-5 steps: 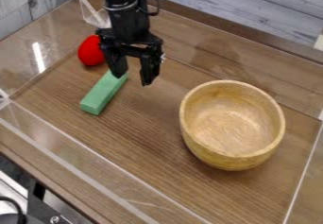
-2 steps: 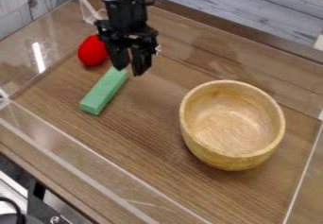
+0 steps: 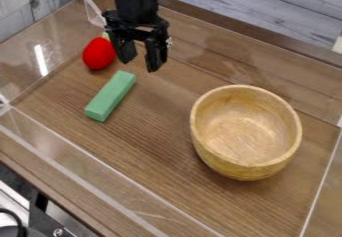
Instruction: Remove the green block from the brown bowl and put it on the table
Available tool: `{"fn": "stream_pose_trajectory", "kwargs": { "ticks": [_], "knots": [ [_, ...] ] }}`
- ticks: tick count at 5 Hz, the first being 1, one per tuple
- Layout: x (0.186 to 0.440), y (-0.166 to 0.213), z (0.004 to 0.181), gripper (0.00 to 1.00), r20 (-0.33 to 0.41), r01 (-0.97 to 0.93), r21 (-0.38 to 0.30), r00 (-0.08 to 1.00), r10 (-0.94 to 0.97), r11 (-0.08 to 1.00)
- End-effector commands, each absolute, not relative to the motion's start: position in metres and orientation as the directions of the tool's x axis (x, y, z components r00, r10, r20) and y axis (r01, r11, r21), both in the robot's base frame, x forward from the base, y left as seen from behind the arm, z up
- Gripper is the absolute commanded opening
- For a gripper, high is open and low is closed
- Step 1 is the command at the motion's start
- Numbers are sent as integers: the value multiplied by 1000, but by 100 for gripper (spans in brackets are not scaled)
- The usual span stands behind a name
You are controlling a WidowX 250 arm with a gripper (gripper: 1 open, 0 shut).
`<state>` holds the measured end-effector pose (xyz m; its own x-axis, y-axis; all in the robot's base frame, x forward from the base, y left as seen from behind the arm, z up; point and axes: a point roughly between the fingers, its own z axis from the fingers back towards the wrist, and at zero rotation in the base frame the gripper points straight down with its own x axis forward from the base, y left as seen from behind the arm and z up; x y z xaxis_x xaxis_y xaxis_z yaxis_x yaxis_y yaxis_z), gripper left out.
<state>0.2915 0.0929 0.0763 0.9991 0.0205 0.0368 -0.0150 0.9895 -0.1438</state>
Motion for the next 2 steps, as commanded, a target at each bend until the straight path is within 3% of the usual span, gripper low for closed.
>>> {"fn": "stream_pose_trajectory", "kwargs": {
  "ticks": [1,2],
  "knots": [
    [295,99,79,100,82,-48,-133,995,60,990],
    [302,108,74,100,85,-74,-132,993,85,989]
  ]
}}
